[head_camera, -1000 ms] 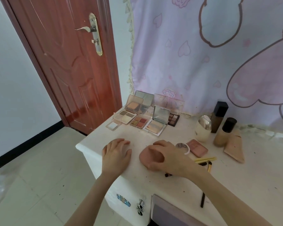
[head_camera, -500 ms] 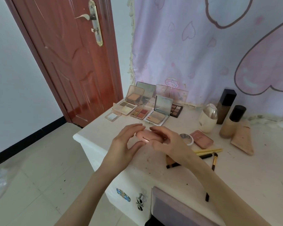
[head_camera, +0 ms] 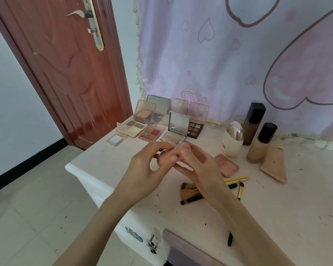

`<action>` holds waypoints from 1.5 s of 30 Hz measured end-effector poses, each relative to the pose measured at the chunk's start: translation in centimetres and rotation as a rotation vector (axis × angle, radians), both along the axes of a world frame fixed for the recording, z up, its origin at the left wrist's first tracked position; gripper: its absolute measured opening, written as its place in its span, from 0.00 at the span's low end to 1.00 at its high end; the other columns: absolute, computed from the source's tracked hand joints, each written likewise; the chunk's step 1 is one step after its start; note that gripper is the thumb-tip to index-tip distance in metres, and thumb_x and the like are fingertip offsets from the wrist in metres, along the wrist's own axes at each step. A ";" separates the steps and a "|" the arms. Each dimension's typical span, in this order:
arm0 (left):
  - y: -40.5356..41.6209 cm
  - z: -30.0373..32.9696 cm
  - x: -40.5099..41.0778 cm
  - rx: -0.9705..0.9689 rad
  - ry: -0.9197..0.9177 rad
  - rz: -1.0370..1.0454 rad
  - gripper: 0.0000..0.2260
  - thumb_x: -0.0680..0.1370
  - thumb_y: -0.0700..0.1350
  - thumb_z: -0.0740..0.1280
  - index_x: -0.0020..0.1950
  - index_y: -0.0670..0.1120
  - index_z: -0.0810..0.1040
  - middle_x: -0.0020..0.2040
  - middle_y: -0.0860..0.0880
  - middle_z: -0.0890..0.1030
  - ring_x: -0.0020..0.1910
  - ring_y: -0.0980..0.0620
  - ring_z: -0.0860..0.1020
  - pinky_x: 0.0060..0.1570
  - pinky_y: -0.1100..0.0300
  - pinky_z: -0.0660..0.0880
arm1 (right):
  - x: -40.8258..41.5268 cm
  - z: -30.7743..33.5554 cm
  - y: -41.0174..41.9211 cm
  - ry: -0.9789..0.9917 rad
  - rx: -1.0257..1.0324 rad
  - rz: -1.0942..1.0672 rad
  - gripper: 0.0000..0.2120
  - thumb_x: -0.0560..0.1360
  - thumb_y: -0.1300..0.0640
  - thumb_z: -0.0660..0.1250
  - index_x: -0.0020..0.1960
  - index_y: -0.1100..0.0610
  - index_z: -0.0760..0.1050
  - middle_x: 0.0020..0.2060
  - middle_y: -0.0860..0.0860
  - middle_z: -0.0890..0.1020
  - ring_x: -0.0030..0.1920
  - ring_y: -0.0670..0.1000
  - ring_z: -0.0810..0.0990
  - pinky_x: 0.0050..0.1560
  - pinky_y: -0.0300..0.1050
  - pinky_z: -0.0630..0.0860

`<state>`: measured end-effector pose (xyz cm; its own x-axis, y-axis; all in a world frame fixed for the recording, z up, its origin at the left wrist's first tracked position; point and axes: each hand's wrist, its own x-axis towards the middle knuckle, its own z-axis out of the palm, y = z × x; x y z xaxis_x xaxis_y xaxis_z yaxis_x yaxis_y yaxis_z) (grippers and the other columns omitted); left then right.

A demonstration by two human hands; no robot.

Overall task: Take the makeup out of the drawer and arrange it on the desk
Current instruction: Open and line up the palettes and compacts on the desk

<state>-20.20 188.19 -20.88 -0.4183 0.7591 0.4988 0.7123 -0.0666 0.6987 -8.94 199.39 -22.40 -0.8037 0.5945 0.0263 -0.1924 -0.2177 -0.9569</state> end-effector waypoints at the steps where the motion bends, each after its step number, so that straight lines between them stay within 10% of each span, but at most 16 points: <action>1: 0.0 0.2 0.0 -0.023 -0.029 -0.021 0.09 0.75 0.53 0.65 0.55 0.56 0.75 0.51 0.60 0.79 0.52 0.62 0.76 0.51 0.71 0.71 | 0.0 -0.1 0.0 -0.002 0.024 0.000 0.29 0.68 0.45 0.69 0.63 0.60 0.73 0.57 0.54 0.81 0.58 0.49 0.79 0.61 0.51 0.75; 21: -1.0 2.4 -1.9 -0.242 0.002 -0.135 0.15 0.78 0.53 0.56 0.62 0.57 0.75 0.55 0.58 0.81 0.55 0.60 0.77 0.56 0.62 0.73 | -0.3 -0.7 -0.8 0.045 0.192 0.034 0.14 0.68 0.44 0.69 0.53 0.42 0.79 0.53 0.46 0.83 0.58 0.47 0.79 0.59 0.44 0.76; 25: -0.9 3.0 -2.2 -0.226 0.042 -0.123 0.11 0.79 0.53 0.57 0.58 0.64 0.73 0.52 0.62 0.80 0.53 0.62 0.77 0.54 0.66 0.73 | -0.6 -0.9 -0.7 0.103 0.066 0.063 0.16 0.68 0.48 0.72 0.55 0.46 0.80 0.55 0.50 0.82 0.59 0.50 0.79 0.61 0.47 0.74; 29: 0.1 3.4 -2.8 -0.136 -0.135 -0.025 0.09 0.79 0.44 0.61 0.54 0.45 0.80 0.48 0.50 0.82 0.49 0.53 0.81 0.54 0.53 0.76 | -0.7 -0.9 -0.6 0.188 -0.190 0.193 0.20 0.67 0.64 0.71 0.58 0.53 0.77 0.56 0.54 0.81 0.57 0.54 0.80 0.52 0.42 0.78; 36: 1.7 3.9 -2.3 -0.065 -0.292 0.070 0.09 0.78 0.43 0.63 0.56 0.50 0.78 0.52 0.53 0.81 0.51 0.53 0.80 0.54 0.65 0.74 | -0.7 -0.8 -0.3 0.168 -0.298 0.220 0.30 0.63 0.71 0.73 0.63 0.55 0.73 0.56 0.58 0.80 0.55 0.56 0.80 0.56 0.47 0.78; 40: 1.6 3.3 -1.7 -0.092 -0.289 0.032 0.10 0.79 0.43 0.63 0.57 0.51 0.78 0.54 0.53 0.81 0.53 0.61 0.78 0.54 0.72 0.71 | -0.8 -0.6 -0.1 0.181 -0.375 0.162 0.22 0.74 0.58 0.66 0.66 0.61 0.69 0.59 0.61 0.78 0.59 0.59 0.78 0.60 0.52 0.75; 45: 2.2 3.3 -1.1 -0.067 -0.294 0.040 0.10 0.79 0.43 0.62 0.58 0.50 0.78 0.53 0.53 0.81 0.54 0.61 0.78 0.53 0.72 0.72 | -1.3 -0.9 -0.4 0.020 -0.250 -0.131 0.24 0.68 0.44 0.65 0.57 0.59 0.72 0.51 0.57 0.83 0.49 0.55 0.83 0.43 0.48 0.81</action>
